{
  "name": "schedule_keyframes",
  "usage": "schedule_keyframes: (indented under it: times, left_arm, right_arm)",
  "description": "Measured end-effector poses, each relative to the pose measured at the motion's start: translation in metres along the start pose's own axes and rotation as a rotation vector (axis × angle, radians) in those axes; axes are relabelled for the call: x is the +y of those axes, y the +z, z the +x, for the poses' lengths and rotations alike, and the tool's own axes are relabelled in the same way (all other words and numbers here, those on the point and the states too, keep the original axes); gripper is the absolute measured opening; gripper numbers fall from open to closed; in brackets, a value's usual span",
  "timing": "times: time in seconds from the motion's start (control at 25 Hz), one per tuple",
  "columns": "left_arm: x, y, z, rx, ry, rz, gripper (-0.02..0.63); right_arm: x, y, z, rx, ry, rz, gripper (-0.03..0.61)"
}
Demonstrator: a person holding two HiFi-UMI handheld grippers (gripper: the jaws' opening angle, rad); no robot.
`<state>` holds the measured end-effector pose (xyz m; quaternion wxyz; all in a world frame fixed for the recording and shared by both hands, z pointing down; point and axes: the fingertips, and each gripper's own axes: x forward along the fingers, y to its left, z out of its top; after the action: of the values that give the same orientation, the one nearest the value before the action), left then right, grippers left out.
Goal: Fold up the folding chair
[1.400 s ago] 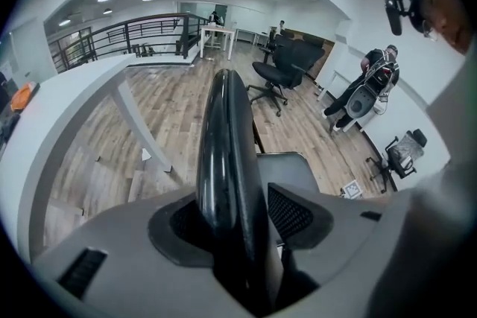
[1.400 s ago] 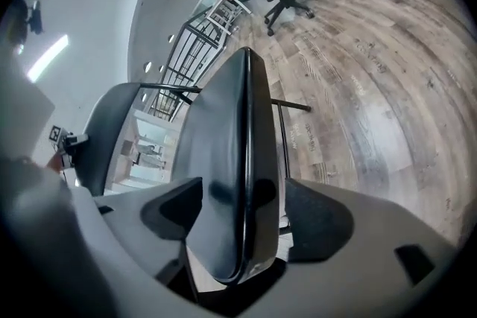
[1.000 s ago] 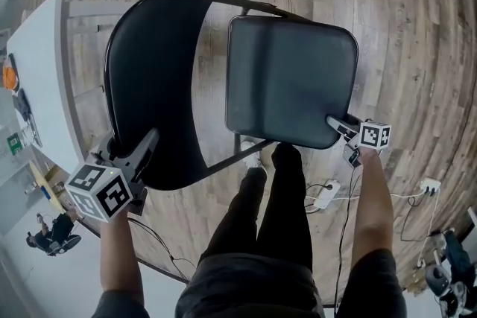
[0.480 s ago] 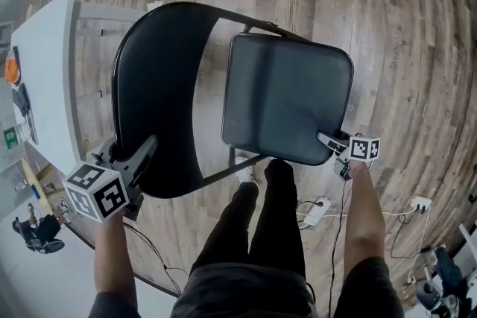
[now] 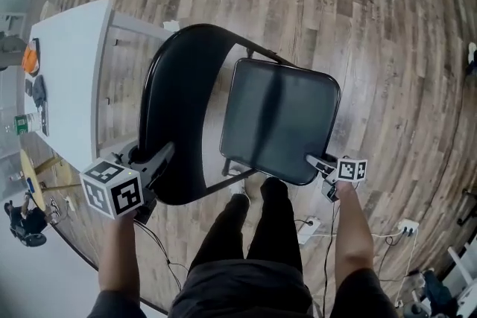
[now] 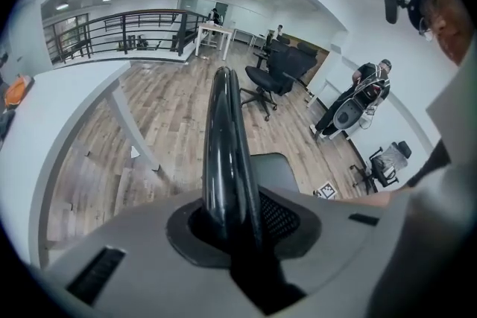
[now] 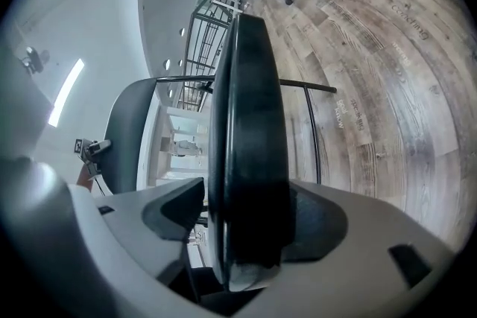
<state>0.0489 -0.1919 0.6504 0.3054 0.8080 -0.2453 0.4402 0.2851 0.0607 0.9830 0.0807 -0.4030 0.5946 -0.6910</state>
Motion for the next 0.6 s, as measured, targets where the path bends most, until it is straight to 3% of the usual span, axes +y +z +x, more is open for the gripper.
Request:
schedule_keyframes:
  times: [0.2, 0.6]
  left_arm:
    - [-0.01, 0.011, -0.024, -0.009, 0.005, -0.011, 0.078]
    - [0.02, 0.012, -0.08, -0.026, 0.006, -0.031, 0.077]
  right_arm:
    - [0.055, 0.003, -0.004, -0.01, 0.06, -0.007, 0.331]
    - [0.178, -0.003, 0.02, 0.002, 0.149, -0.074, 0.331]
